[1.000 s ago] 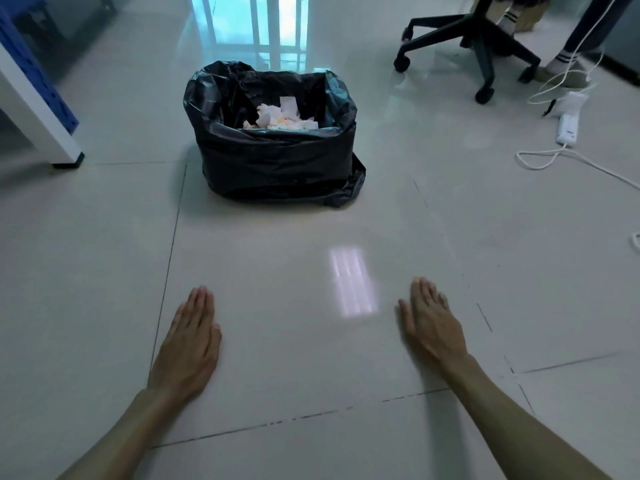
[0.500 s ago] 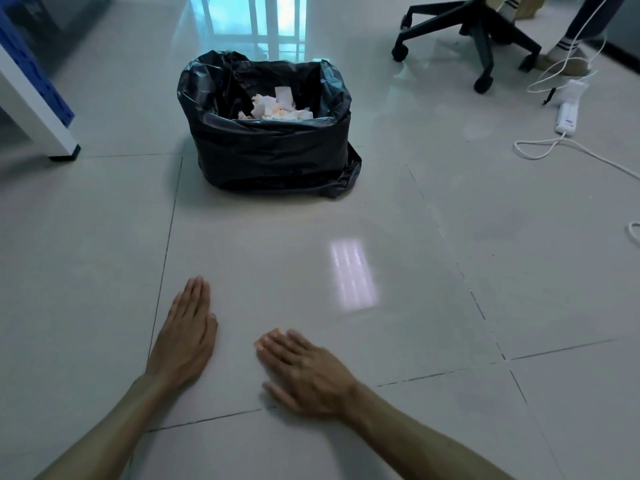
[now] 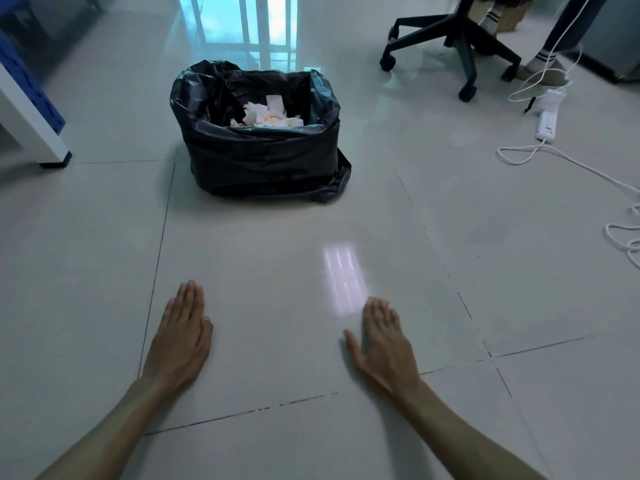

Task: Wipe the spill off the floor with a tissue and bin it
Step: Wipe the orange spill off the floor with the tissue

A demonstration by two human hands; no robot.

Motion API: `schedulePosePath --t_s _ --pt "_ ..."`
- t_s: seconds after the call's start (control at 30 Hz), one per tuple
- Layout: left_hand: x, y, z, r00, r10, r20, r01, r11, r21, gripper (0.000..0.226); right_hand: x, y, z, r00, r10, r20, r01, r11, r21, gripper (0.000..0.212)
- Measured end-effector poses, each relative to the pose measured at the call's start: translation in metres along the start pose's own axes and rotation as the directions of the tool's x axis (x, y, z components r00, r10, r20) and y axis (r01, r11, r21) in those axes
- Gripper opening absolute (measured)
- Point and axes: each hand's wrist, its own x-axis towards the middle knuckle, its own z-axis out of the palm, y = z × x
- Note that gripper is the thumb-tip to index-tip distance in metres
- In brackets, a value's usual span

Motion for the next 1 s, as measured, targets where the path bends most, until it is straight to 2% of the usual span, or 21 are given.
schedulePosePath --t_s 0.1,0.2,0.27,0.33,0.37,0.43,0.53,0.63,0.77,0.83,0.9,0.93,1.0 --pt "0.000 0.002 -0.002 1.000 -0.001 0.010 0.001 1.000 0.005 0.066 -0.006 -0.049 0.004 0.962 -0.268 0.060 0.267 0.964 0.021 0.084" --pt "0.000 0.003 -0.004 0.999 -0.002 0.036 0.002 1.000 0.002 0.067 -0.024 -0.097 0.022 0.849 -0.519 0.101 0.519 0.854 0.025 0.083" --pt "0.000 0.001 -0.005 0.999 -0.001 0.051 0.001 1.000 -0.008 0.067 -0.034 -0.111 0.030 0.786 -0.607 0.119 0.610 0.793 0.018 0.080" --pt "-0.001 0.000 -0.005 0.998 0.010 0.063 -0.008 1.000 -0.019 0.066 -0.030 -0.101 0.030 0.762 -0.641 0.094 0.645 0.764 -0.022 0.074" --pt "-0.001 -0.001 -0.004 0.998 0.016 0.064 -0.014 1.000 -0.024 0.066 -0.022 -0.091 0.026 0.776 -0.625 0.078 0.629 0.776 -0.048 0.071" --pt "-0.001 -0.004 -0.003 0.998 0.022 0.065 -0.020 0.999 -0.031 0.065 -0.001 -0.065 0.013 0.867 -0.495 0.059 0.498 0.863 -0.083 0.072" --pt "0.000 -0.007 -0.002 0.998 0.025 0.065 -0.023 0.999 -0.035 0.065 0.032 -0.010 -0.009 0.991 -0.133 0.006 0.133 0.981 -0.140 0.082" --pt "0.000 -0.006 -0.002 0.998 0.016 0.064 -0.014 1.000 -0.025 0.065 0.050 0.042 -0.022 0.982 0.187 -0.013 -0.187 0.972 -0.145 0.086" --pt "0.001 -0.002 -0.001 1.000 0.004 0.016 -0.004 1.000 0.003 0.067 0.063 0.032 -0.015 0.962 0.272 0.032 -0.272 0.962 -0.021 0.090" --pt "0.000 0.000 0.000 1.000 -0.005 0.006 0.005 1.000 0.009 0.068 0.073 0.005 -0.013 0.981 0.190 0.042 -0.191 0.982 0.009 0.088" --pt "0.000 0.002 0.001 1.000 -0.010 0.005 0.010 1.000 0.011 0.066 0.075 -0.034 -0.011 0.996 0.004 0.089 -0.007 0.999 0.036 0.088" --pt "0.000 0.001 0.000 1.000 -0.015 0.004 0.015 1.000 0.015 0.066 0.072 -0.058 -0.007 0.984 -0.128 0.126 0.124 0.991 0.043 0.089" --pt "0.001 0.001 -0.002 1.000 -0.018 0.001 0.018 1.000 0.012 0.066 0.056 -0.109 0.006 0.893 -0.414 0.178 0.406 0.910 0.077 0.089"
